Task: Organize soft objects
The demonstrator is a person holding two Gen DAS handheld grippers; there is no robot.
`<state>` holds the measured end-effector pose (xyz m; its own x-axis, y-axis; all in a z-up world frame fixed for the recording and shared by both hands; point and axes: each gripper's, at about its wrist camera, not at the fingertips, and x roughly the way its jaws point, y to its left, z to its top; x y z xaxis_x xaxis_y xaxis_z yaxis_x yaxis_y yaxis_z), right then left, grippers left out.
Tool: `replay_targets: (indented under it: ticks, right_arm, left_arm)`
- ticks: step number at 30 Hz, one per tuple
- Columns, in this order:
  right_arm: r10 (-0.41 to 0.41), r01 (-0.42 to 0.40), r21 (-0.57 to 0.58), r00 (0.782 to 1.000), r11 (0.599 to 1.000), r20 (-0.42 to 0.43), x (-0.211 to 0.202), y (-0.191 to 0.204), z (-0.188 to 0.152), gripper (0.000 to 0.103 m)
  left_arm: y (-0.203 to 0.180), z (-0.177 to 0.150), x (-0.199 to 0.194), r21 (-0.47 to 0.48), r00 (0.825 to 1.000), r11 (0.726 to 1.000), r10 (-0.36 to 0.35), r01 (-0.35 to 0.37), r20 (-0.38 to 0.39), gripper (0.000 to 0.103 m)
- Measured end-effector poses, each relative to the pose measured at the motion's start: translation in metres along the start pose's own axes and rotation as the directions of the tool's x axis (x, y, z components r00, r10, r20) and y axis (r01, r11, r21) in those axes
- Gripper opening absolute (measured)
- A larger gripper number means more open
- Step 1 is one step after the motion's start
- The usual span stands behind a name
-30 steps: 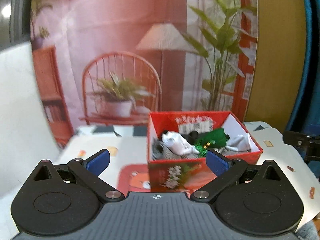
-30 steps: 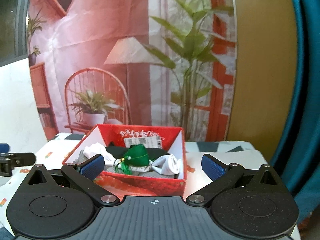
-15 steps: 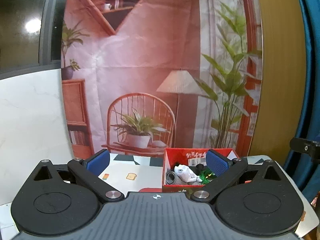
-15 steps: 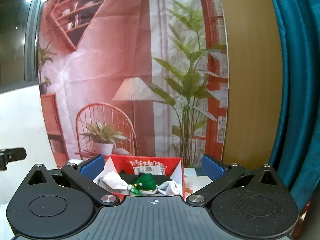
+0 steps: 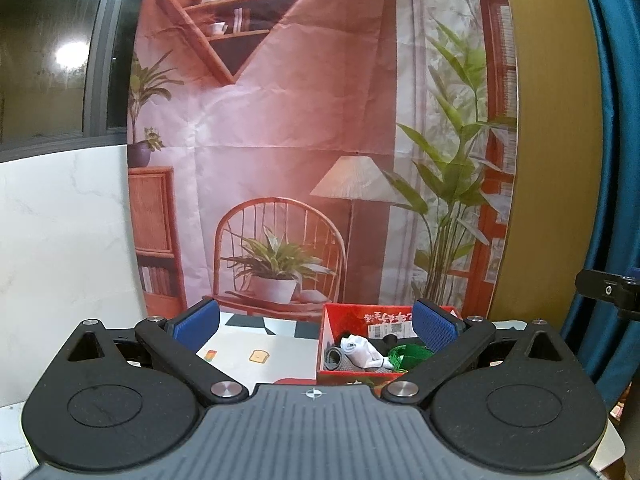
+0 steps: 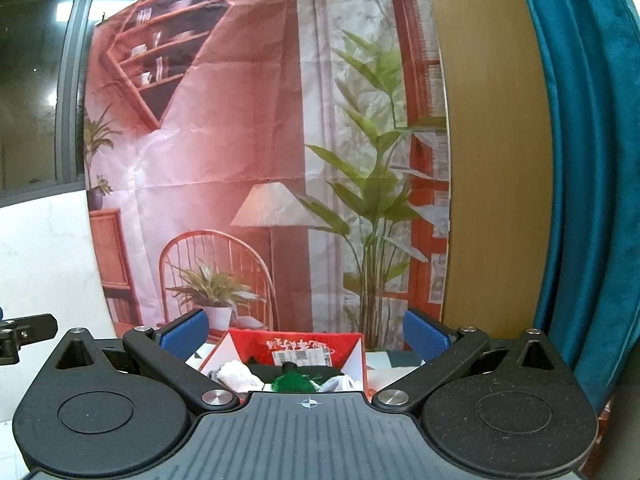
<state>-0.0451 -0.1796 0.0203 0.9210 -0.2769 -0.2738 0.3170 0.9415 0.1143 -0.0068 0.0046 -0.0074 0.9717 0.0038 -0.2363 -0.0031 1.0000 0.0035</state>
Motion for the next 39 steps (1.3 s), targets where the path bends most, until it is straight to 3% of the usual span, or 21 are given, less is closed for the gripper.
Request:
replay_targets:
  ticks: [39]
  right_arm:
    - [0.017, -0.017, 0.002, 0.999, 1.0, -0.044, 0.005, 0.004, -0.012, 0.103]
  left_arm:
    - [0.005, -0.004, -0.007, -0.011, 1.0, 1.0, -0.004, 0.004, 0.015, 0.103]
